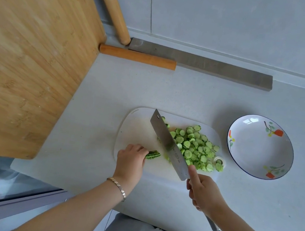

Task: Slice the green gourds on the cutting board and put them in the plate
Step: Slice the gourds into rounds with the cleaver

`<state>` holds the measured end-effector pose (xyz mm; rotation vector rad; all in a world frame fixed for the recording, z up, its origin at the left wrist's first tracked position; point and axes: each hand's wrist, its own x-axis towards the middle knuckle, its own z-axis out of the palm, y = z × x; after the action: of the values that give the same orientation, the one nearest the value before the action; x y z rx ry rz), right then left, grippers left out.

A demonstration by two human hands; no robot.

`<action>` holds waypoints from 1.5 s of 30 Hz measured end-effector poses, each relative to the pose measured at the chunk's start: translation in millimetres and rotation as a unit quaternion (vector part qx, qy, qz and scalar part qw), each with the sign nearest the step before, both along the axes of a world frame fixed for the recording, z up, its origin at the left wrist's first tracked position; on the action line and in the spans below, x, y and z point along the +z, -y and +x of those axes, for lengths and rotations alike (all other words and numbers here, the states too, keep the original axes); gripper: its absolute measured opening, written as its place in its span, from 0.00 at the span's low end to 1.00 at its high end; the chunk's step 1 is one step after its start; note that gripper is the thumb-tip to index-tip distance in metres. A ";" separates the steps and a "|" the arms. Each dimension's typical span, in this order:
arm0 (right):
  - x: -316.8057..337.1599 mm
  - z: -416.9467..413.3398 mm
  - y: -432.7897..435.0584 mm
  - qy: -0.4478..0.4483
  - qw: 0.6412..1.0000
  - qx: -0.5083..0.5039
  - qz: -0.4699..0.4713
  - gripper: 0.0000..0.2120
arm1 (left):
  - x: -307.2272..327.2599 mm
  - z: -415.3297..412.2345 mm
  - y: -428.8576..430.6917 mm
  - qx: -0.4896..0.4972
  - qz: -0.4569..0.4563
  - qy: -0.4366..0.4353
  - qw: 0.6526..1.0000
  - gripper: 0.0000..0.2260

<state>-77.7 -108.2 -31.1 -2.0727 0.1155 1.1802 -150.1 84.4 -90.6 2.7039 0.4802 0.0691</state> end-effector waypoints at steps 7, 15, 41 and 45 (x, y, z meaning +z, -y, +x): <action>6.4 -3.1 -14.1 0.049 0.997 0.057 -0.002 0.27 | 0.1 -0.1 1.6 -0.003 0.014 -0.016 1.000 0.16; 0.6 0.6 -16.2 0.074 0.990 0.112 -0.031 0.27 | -1.4 1.9 -2.2 -0.029 0.034 -0.040 0.998 0.19; -8.5 -4.0 -18.3 0.056 0.995 0.077 0.007 0.27 | -1.7 1.9 -6.2 -0.049 0.009 -0.034 0.998 0.18; -14.1 -5.8 -24.2 0.075 0.992 0.096 -0.010 0.26 | -1.6 1.7 -5.3 -0.049 0.008 -0.025 0.998 0.18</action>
<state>-83.5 -84.0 -45.2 -2.2206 -0.1478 1.1324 -148.4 89.7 -92.2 2.7458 0.3634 -0.0215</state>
